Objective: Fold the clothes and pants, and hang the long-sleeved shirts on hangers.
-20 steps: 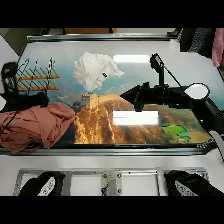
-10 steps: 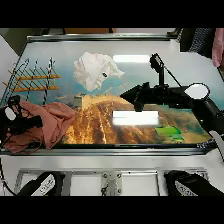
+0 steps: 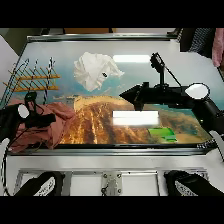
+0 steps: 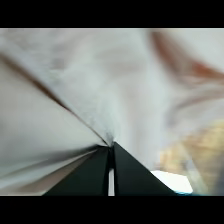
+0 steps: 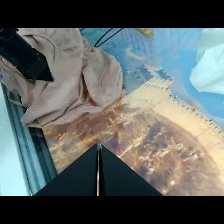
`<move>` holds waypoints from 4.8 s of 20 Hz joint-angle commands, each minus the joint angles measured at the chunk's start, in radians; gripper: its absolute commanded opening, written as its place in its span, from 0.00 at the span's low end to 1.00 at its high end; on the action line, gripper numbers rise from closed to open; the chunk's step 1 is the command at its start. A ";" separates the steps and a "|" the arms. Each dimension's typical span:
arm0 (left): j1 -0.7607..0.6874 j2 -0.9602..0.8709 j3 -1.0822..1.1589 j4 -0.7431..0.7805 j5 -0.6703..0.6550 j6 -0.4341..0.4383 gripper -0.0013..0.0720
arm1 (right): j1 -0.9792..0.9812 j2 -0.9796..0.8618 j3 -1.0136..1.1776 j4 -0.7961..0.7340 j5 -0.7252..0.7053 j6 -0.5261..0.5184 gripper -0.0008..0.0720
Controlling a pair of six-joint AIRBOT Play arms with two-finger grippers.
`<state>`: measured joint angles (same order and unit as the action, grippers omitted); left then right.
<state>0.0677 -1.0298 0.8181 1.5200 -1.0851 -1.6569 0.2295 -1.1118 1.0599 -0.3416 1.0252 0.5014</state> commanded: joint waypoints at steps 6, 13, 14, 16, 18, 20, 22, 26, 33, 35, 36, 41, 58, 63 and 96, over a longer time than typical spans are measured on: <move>-0.587 0.002 0.393 -0.187 0.029 -0.027 0.03 | -0.055 0.023 0.014 0.093 -0.044 0.034 0.02; -0.764 -0.434 0.892 -0.208 0.138 -0.024 0.03 | -0.355 0.187 0.024 -0.283 -0.232 0.429 0.02; -0.769 -0.499 0.970 -0.233 0.137 -0.010 0.03 | -0.388 0.204 0.024 -0.341 -0.231 0.473 0.02; -0.769 -0.595 1.083 -0.246 0.135 0.002 0.03 | -0.431 0.232 0.024 -0.447 -0.229 0.539 0.02; -0.735 -0.652 1.160 -0.246 0.097 -0.001 0.81 | -0.449 0.243 0.024 -0.517 -0.203 0.555 0.02; -0.685 -0.669 1.204 -0.239 -0.024 -0.013 0.83 | -0.452 0.244 0.024 -0.561 -0.149 0.557 0.02; -0.663 -0.666 1.182 -0.204 -0.170 -0.017 0.82 | -0.451 0.242 0.023 -0.586 -0.111 0.574 0.02; -0.749 -0.655 0.956 -0.032 -0.247 -0.019 0.75 | -0.451 0.242 0.022 -0.591 -0.095 0.579 0.02; -0.891 -0.679 0.718 0.179 -0.235 -0.088 0.76 | -0.451 0.240 0.016 -0.638 -0.050 0.615 0.02; -0.891 -0.679 0.681 0.177 -0.227 -0.122 0.76 | -0.451 0.236 0.008 -0.647 -0.032 0.629 0.02; -0.891 -0.679 0.663 0.167 -0.211 -0.137 0.76 | -0.450 0.232 -0.003 -0.647 -0.031 0.629 0.02; -0.885 -0.679 0.596 0.109 -0.115 -0.163 0.67 | -0.450 0.180 -0.071 -0.646 -0.031 0.629 0.02; -0.714 -0.604 0.830 0.102 -0.249 -0.127 0.03 | -0.134 -0.363 -0.084 -0.973 -0.578 0.556 0.77; -0.714 -0.605 0.830 0.103 -0.250 -0.127 0.03 | -0.132 -0.422 -0.076 -0.977 -0.637 0.557 0.77; -0.587 -0.082 1.177 -0.152 -0.375 -0.053 0.03 | -0.159 0.381 0.512 -0.991 0.506 1.135 0.02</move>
<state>-0.5518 -1.1095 2.0029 1.3777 -1.4250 -1.7081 0.0704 -0.7498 1.5661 -1.3331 1.4075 1.5352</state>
